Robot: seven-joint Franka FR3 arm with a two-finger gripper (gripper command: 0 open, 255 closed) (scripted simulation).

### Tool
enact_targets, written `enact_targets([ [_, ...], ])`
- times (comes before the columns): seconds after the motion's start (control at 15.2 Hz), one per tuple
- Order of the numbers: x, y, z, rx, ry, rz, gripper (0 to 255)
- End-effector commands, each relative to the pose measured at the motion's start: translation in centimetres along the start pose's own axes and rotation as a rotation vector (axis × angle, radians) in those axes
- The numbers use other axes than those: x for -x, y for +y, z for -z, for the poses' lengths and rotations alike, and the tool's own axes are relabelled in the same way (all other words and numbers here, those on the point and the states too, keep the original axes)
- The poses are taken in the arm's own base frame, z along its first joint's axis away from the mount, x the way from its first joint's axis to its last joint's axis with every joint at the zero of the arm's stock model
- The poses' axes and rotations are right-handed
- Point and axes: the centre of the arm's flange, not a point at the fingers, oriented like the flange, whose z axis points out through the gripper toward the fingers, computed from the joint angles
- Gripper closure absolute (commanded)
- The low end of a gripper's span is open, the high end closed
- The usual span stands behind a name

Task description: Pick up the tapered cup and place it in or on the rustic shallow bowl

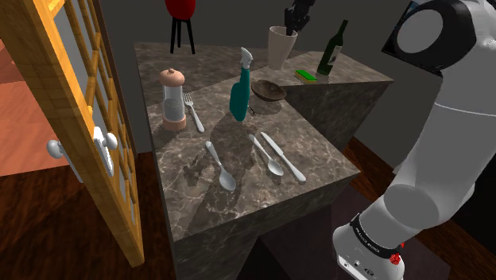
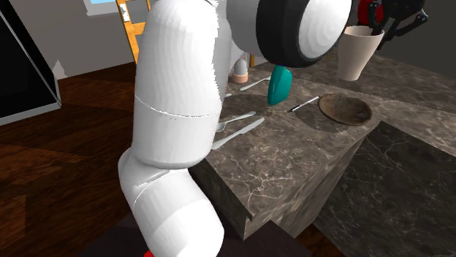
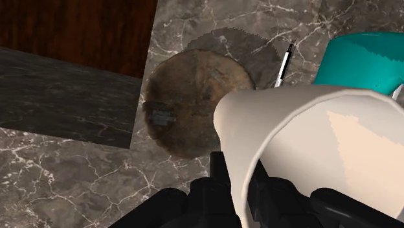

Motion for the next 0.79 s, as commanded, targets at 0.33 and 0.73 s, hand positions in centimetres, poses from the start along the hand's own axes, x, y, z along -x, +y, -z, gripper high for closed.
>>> enact_targets([
  [0.33,-2.4,3.5,-0.5,0.001,0.0,0.002,255],
  [0.73,-2.3,3.9,-3.6,0.001,0.0,0.002,255],
])
